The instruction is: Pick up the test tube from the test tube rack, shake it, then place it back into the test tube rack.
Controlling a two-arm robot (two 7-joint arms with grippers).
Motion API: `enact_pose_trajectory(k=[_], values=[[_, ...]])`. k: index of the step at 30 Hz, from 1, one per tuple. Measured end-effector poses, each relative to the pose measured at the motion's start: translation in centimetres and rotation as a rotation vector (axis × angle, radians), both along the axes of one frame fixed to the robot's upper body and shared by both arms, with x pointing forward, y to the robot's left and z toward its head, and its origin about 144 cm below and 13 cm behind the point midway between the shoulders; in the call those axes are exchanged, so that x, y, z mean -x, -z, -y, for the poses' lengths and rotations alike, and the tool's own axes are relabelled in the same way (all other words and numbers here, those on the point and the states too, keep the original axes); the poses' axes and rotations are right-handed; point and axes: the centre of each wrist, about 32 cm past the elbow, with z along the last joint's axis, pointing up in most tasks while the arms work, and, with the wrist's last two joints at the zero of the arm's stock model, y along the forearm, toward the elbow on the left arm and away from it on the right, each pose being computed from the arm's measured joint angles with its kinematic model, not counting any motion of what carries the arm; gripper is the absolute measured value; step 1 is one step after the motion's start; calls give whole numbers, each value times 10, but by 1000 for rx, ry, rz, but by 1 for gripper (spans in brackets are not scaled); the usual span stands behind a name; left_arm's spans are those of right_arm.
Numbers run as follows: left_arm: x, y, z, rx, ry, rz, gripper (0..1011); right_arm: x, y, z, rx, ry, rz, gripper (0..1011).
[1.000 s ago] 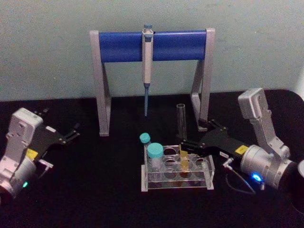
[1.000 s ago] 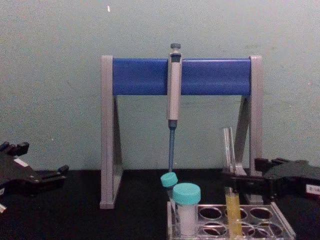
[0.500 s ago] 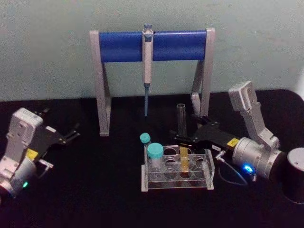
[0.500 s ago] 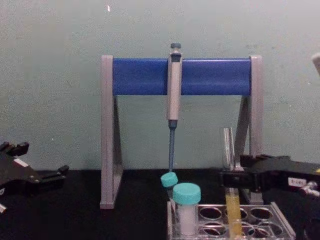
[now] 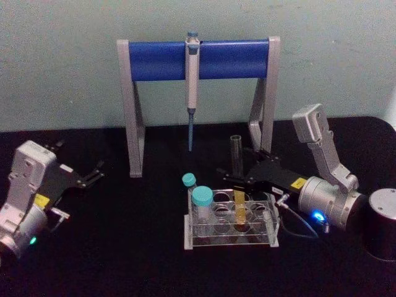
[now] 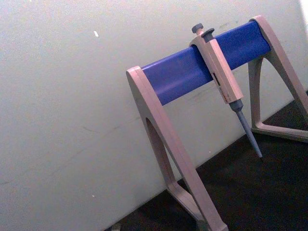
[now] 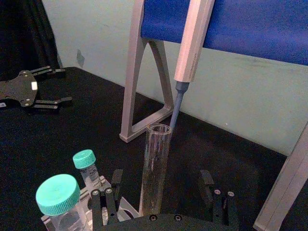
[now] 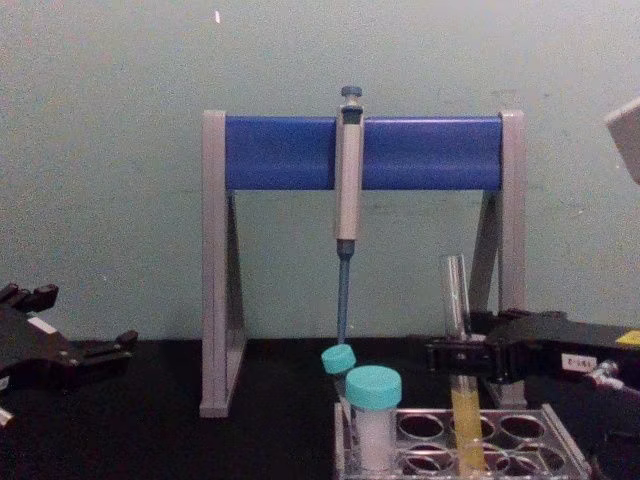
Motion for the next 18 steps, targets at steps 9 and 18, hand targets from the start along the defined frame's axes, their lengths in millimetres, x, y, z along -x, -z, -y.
enact_pose_trajectory(k=[9, 18], values=[[0, 0, 0, 0, 0, 0, 1010, 1, 0, 0, -1, 1, 1, 977], [0, 0, 0, 0, 0, 0, 1010, 1, 0, 0, -1, 2, 2, 785]])
